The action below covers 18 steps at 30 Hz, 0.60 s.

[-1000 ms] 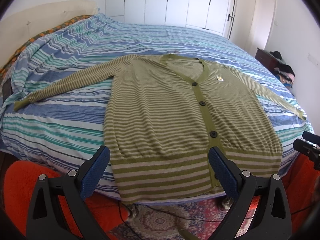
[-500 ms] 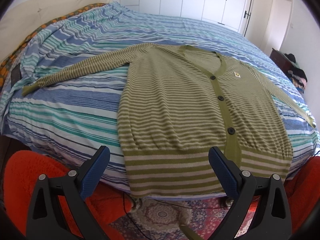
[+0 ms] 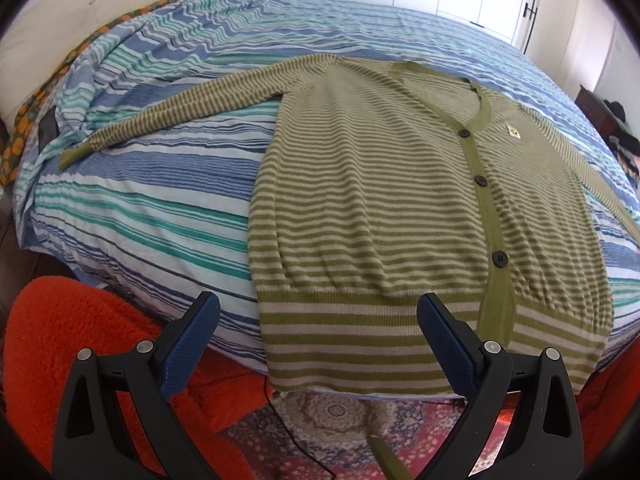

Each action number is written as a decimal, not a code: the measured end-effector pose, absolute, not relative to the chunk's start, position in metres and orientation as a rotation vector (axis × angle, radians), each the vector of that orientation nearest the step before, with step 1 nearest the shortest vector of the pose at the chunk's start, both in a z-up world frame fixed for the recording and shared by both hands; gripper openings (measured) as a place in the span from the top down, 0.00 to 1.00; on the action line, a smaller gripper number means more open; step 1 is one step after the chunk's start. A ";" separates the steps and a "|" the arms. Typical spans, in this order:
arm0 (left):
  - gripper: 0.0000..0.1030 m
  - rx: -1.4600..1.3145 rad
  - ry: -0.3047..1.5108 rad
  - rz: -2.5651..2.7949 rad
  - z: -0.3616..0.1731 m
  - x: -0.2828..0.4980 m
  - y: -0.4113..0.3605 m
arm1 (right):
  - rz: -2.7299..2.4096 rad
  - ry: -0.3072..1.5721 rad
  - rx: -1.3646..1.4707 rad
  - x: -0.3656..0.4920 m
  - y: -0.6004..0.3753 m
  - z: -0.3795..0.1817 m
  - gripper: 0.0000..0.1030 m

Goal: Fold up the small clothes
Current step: 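Reach the right tool to the green sleeve cuff and grasp it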

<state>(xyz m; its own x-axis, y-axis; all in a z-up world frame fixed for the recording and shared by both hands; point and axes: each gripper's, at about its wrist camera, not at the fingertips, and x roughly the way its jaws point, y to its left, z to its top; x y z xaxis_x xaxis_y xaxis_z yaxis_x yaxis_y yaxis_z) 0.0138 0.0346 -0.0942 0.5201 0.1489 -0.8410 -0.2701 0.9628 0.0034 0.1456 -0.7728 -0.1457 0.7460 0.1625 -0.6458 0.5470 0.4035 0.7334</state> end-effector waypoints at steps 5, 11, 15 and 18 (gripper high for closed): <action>0.04 -0.108 1.010 0.249 -0.097 0.017 0.029 | -0.248 0.853 0.928 0.170 -0.756 -0.136 0.21; 0.04 -0.124 0.994 0.244 -0.094 0.016 0.035 | -0.274 0.821 0.920 0.159 -0.760 -0.120 0.95; 0.04 -0.221 0.993 0.262 -0.100 0.016 0.054 | -0.105 0.716 0.956 0.171 -0.735 -0.065 0.95; 0.04 -0.314 0.998 0.258 -0.108 0.016 0.068 | 0.081 0.663 0.923 0.189 -0.686 0.001 0.96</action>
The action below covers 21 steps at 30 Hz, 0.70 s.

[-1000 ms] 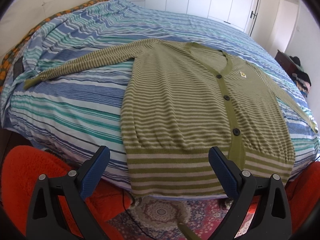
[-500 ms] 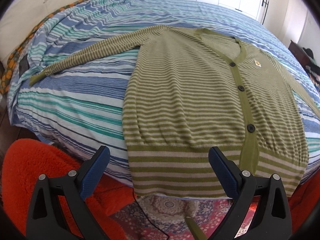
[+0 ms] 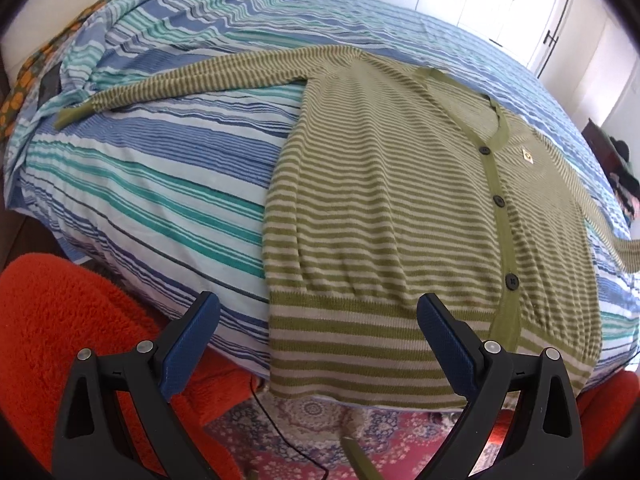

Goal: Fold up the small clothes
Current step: 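Carry the held sleeve across the cardigan front with the right tool, release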

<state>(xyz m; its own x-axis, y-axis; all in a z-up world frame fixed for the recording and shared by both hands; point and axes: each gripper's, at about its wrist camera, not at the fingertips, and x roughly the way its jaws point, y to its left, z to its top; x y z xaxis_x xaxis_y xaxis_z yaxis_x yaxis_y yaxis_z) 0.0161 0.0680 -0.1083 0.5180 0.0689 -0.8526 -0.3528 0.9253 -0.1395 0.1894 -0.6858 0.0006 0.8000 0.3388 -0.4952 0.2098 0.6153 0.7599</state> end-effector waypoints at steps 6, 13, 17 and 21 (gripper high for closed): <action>0.04 -0.453 0.970 0.211 -0.111 0.014 0.085 | 0.393 0.599 0.884 0.229 -0.544 0.112 0.96; 0.04 -0.546 0.956 0.168 -0.112 0.009 0.102 | 0.562 0.643 0.872 0.286 -0.377 0.140 0.96; 0.04 -0.593 0.940 0.175 -0.112 0.003 0.115 | 0.599 0.693 0.863 0.316 -0.295 0.113 0.96; 0.04 -0.649 0.935 0.188 -0.115 -0.003 0.128 | 0.619 0.745 0.859 0.327 -0.230 0.073 0.96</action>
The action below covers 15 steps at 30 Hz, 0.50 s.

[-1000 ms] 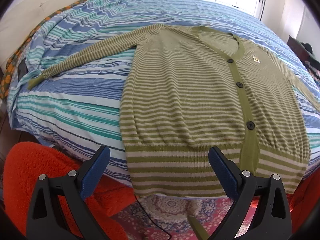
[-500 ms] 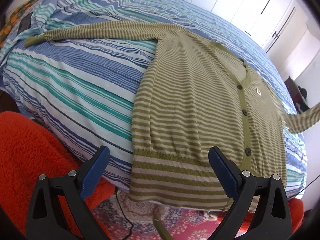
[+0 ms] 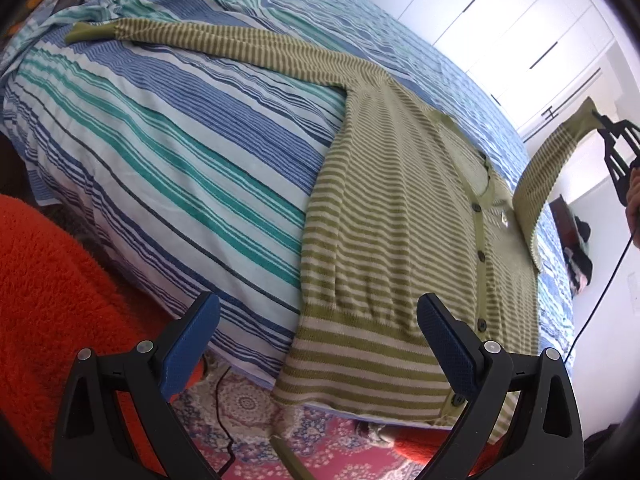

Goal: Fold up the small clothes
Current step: 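Carry the held sleeve across the cardigan front with the right tool, release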

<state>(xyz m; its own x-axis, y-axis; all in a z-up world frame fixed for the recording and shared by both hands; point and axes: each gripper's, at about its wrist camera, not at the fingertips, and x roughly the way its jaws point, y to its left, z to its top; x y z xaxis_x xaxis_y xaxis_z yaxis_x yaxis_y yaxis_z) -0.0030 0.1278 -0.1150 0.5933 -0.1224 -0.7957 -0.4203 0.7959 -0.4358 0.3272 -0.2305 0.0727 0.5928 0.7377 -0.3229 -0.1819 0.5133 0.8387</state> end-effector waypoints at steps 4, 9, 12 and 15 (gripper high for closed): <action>0.04 -0.667 0.936 0.191 -0.117 -0.004 0.132 | 0.622 0.778 0.888 0.335 -0.178 0.033 0.96; 0.04 -0.651 0.940 0.181 -0.117 -0.001 0.128 | 0.637 0.825 0.897 0.342 -0.131 -0.005 0.96; 0.04 -0.637 0.946 0.175 -0.117 0.002 0.125 | 0.645 0.851 0.879 0.344 -0.115 -0.020 0.95; 0.04 -0.632 0.951 0.175 -0.118 0.003 0.124 | 0.652 0.878 0.876 0.343 -0.100 -0.032 0.95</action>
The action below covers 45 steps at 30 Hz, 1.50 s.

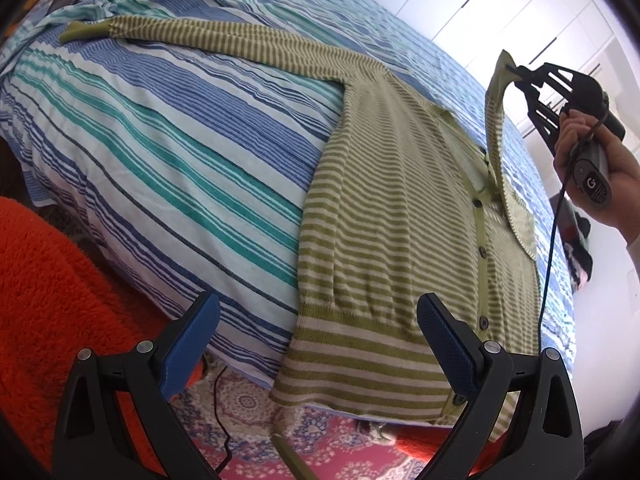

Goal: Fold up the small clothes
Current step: 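Carry the held sleeve across the cardigan front with the right tool, release, then withdraw the right tool while the left tool moves to the other sleeve cuff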

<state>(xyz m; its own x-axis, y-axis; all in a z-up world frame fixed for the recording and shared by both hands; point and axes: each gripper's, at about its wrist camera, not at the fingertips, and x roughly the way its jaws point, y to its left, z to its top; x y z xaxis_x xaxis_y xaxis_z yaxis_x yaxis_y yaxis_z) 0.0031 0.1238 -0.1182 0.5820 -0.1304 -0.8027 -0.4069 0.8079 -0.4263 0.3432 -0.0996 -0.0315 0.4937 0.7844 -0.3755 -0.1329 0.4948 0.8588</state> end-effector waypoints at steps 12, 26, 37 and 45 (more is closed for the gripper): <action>0.04 -0.624 0.958 0.180 -0.118 0.002 0.122 | 0.786 1.179 0.808 0.335 -0.042 -0.088 0.26; 0.04 -0.585 0.975 0.176 -0.121 0.008 0.112 | 0.229 1.204 0.540 0.342 -0.274 -0.128 0.24; 0.04 -0.383 1.008 0.129 -0.118 0.016 0.083 | 0.351 1.049 0.495 0.236 -0.326 -0.082 0.19; 0.05 -0.755 0.958 0.250 -0.130 -0.017 0.158 | 0.269 0.934 0.206 0.091 -0.325 -0.076 0.19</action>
